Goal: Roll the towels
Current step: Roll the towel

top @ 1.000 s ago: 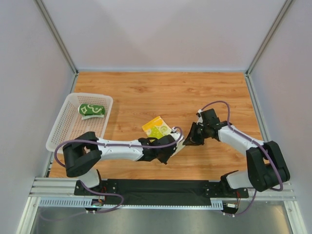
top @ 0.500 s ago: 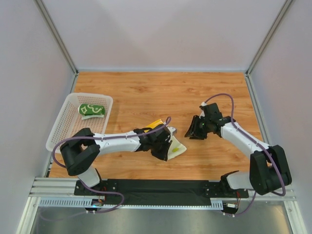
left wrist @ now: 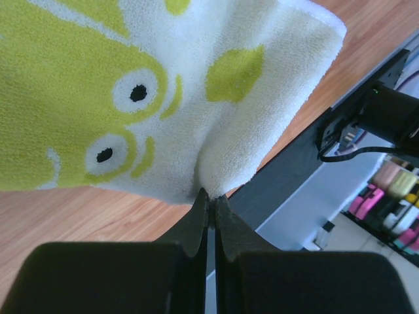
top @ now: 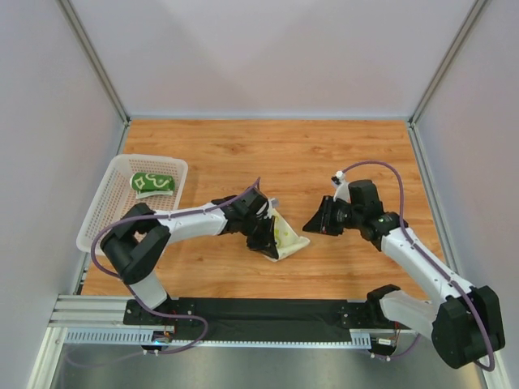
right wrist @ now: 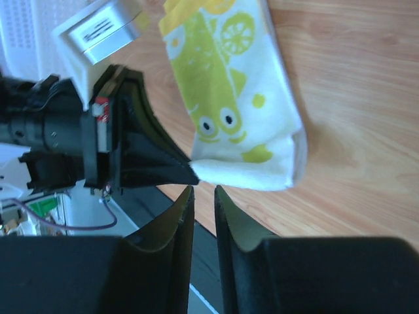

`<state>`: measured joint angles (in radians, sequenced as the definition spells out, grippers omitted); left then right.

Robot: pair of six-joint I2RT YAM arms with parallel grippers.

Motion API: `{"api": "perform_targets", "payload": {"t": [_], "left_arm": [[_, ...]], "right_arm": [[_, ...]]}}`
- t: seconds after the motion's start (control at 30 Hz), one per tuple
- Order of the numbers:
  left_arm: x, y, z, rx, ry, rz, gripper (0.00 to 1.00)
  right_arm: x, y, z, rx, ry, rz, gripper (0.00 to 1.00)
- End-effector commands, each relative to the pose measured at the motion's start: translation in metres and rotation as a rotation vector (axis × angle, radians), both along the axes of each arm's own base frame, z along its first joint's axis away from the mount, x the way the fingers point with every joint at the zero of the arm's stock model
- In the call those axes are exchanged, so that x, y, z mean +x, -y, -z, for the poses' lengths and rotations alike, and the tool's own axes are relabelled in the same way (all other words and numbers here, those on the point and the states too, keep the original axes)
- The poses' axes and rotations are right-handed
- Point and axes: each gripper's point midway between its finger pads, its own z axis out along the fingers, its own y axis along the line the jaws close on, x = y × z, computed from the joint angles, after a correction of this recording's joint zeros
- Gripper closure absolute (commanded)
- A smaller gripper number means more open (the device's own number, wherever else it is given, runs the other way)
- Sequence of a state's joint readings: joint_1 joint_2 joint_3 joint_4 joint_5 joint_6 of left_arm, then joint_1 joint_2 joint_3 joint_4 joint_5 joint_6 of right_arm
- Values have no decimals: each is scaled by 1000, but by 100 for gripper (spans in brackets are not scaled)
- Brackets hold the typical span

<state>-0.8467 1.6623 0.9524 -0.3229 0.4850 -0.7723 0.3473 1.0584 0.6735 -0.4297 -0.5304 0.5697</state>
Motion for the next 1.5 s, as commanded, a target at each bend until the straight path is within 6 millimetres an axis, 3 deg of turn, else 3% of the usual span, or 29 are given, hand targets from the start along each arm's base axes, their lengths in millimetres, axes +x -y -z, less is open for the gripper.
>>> {"api": "perform_targets", "payload": {"t": [0.0, 0.3, 0.53, 0.9, 1.23, 1.47], "left_arm": [[-2, 4, 1, -61, -133, -49, 100], [12, -20, 18, -81, -220, -200, 100], [19, -21, 21, -88, -248, -210, 100], [28, -30, 37, -59, -285, -226, 100], [29, -31, 44, -31, -294, -202, 100], [27, -35, 46, -26, -298, -188, 100]], "right_arm": [[-11, -24, -12, 112, 52, -122, 81], [-15, -46, 9, 172, 40, -151, 90], [-16, -65, 13, 176, 51, -202, 91], [-23, -83, 40, 189, 18, -265, 92], [2, -87, 80, 123, -8, -210, 94], [29, -86, 90, 121, 0, -143, 94]]}}
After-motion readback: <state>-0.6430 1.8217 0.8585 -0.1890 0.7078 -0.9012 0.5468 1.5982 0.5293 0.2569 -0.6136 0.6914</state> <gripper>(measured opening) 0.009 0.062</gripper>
